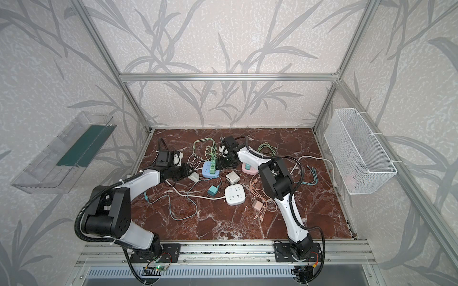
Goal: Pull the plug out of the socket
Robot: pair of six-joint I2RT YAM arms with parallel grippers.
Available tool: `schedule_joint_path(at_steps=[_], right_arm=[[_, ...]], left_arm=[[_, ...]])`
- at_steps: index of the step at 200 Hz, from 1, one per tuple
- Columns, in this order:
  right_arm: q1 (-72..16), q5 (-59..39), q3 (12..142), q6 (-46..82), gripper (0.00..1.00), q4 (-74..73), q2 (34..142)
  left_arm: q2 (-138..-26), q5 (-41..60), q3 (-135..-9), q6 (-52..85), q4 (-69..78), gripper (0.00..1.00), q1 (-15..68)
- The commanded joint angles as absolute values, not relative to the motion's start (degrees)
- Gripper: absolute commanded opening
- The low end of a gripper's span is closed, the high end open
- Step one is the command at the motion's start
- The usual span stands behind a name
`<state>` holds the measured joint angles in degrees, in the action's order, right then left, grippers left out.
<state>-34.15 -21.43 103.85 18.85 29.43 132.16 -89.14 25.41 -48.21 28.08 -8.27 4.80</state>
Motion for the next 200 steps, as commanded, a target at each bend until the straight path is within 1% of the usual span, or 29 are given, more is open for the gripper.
schedule_joint_path(at_steps=[1,14,34,67,115,140,166,200], right_arm=[[-34.4,-19.5,102.5,19.2,0.64,30.4,130.7],[-34.4,-19.4,102.5,19.5,0.64,30.0,130.1],[-34.4,-19.2,102.6,19.9,0.66,29.6,129.1],[-34.3,-18.7,102.7,20.2,0.68,29.2,127.5],[-34.3,-17.3,101.3,20.6,0.68,29.2,124.9],[-34.3,-15.6,99.5,21.0,0.68,28.5,122.8],[-34.4,-13.9,96.8,21.8,0.67,28.0,120.4],[-35.7,-9.4,91.4,23.9,0.66,26.0,115.9]], left_arm=[[-89.8,23.5,-47.7,27.3,-10.1,0.27,4.3],[-89.8,22.8,-47.9,26.8,-11.2,0.29,4.3],[-89.7,21.7,-48.3,26.3,-12.2,0.38,4.3],[-89.4,19.9,-49.3,25.3,-14.3,0.47,4.3],[-88.1,17.1,-50.3,24.8,-16.9,0.51,4.3],[-86.7,14.3,-51.2,24.2,-19.0,0.54,4.2],[-85.8,11.2,-52.6,23.3,-22.0,0.57,4.4],[-84.1,8.8,-53.0,23.1,-22.3,0.6,4.9]])
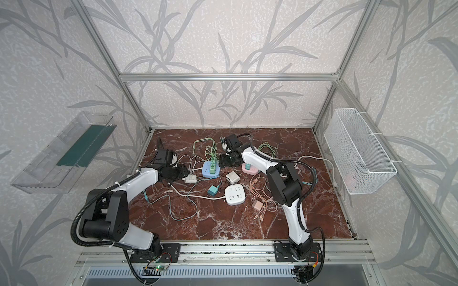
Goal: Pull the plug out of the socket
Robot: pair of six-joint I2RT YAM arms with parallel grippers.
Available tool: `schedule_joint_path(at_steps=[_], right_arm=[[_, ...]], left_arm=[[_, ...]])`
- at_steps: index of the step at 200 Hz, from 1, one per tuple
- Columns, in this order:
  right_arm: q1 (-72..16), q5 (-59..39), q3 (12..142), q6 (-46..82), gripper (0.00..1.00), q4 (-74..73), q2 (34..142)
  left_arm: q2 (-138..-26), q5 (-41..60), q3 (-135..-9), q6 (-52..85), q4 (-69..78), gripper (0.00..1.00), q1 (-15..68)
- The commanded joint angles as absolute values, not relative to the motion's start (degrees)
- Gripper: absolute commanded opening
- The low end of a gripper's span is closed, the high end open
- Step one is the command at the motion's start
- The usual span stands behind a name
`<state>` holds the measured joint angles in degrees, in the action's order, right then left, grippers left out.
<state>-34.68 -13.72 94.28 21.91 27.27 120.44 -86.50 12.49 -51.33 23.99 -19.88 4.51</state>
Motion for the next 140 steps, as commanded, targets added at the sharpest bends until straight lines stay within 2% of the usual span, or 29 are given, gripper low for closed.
schedule_joint_path(at_steps=[1,69,140], right_arm=[[-35.8,-9.3,91.3,24.0,0.66,26.0,115.8],[-44.0,0.7,83.5,32.3,0.66,22.5,110.3],[-48.6,8.3,92.6,36.1,0.68,27.5,117.2]], left_arm=[[-84.0,8.8,-52.9,23.1,-22.3,0.6,4.9],[-79.7,1.3,-53.3,20.4,-22.6,0.67,8.5],[-81.6,3.5,-54.2,19.0,-19.3,0.67,14.7]])
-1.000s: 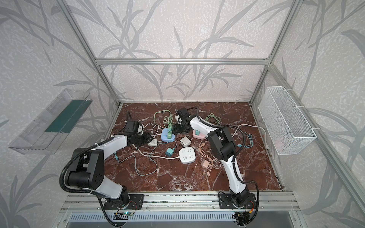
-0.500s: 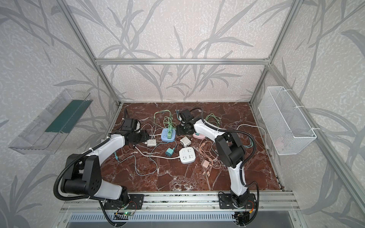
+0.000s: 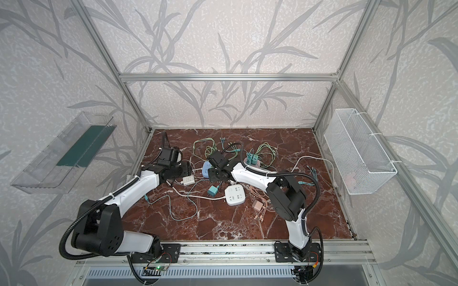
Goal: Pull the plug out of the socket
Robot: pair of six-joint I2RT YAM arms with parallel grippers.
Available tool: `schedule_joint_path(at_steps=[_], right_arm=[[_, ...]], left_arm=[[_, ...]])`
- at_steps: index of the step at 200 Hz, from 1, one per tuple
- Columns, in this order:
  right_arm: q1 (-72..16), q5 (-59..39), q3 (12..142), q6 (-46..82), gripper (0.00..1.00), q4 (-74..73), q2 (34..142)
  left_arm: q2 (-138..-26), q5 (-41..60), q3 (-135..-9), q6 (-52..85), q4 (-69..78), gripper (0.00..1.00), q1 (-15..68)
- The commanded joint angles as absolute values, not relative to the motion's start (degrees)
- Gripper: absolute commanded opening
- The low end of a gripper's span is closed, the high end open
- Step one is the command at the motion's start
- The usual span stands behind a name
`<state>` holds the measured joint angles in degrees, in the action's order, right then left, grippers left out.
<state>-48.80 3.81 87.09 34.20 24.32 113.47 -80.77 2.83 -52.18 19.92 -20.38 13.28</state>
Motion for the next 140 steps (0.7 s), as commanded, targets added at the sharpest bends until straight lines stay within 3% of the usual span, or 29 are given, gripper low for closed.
schedule_joint_path(at_steps=[1,59,140], right_arm=[[-48.6,8.4,92.9,36.2,0.68,27.7,117.4],[-48.6,9.5,103.3,37.6,0.62,33.3,125.8],[-47.9,10.7,110.6,32.4,0.36,37.8,130.9]], left_arm=[[-81.6,3.5,-54.3,19.0,-19.3,0.67,14.8],[-84.5,5.6,-55.4,18.4,-17.5,0.67,15.7],[-92.0,9.8,-59.8,19.7,-16.2,0.67,15.7]])
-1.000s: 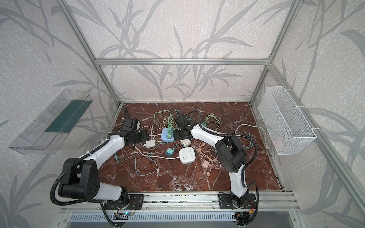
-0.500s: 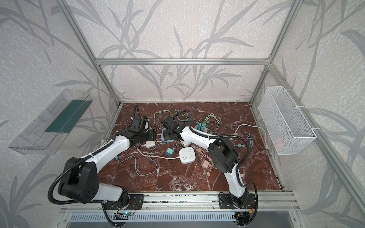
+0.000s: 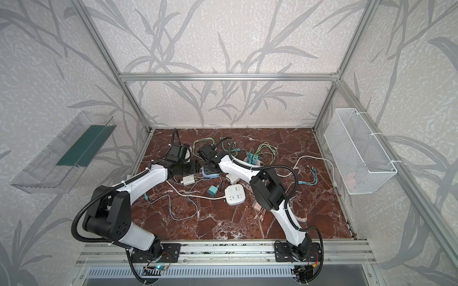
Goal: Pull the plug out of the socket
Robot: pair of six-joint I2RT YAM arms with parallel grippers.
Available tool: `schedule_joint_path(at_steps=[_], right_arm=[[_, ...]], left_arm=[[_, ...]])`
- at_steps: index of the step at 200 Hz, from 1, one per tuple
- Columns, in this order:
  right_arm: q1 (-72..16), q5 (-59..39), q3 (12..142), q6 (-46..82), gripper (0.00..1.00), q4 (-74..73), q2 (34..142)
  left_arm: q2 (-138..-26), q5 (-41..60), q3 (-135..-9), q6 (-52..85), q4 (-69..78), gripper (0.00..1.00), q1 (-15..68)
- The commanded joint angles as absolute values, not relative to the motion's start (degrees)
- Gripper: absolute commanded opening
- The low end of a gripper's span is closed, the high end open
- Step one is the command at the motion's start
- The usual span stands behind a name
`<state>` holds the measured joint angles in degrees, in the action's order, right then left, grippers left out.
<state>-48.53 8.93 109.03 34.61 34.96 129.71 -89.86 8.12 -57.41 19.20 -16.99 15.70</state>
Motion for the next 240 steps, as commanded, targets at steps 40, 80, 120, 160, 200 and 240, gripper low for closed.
schedule_joint_path(at_steps=[40,80,120,160,200,240], right_arm=[[-47.2,10.8,110.4,30.0,0.27,38.1,131.1],[-46.8,11.4,110.2,28.3,0.27,37.6,130.5],[-46.7,11.2,109.5,27.5,0.27,35.6,129.7],[-46.7,10.1,109.3,27.5,0.27,34.3,129.3],[-46.8,8.2,107.9,27.7,0.27,31.0,128.1],[-46.8,7.7,108.2,27.6,0.26,30.4,128.0]], left_arm=[[-97.4,12.7,-63.5,20.0,-16.2,0.67,15.7],[-101.2,15.3,-66.0,20.4,-16.6,0.65,15.6],[-104.2,16.4,-66.6,20.5,-17.5,0.63,15.6],[-105.8,17.2,-66.7,20.6,-17.9,0.61,15.7],[-107.4,16.5,-67.3,20.6,-19.6,0.59,15.8],[-109.2,14.8,-68.7,19.9,-22.5,0.57,16.2]])
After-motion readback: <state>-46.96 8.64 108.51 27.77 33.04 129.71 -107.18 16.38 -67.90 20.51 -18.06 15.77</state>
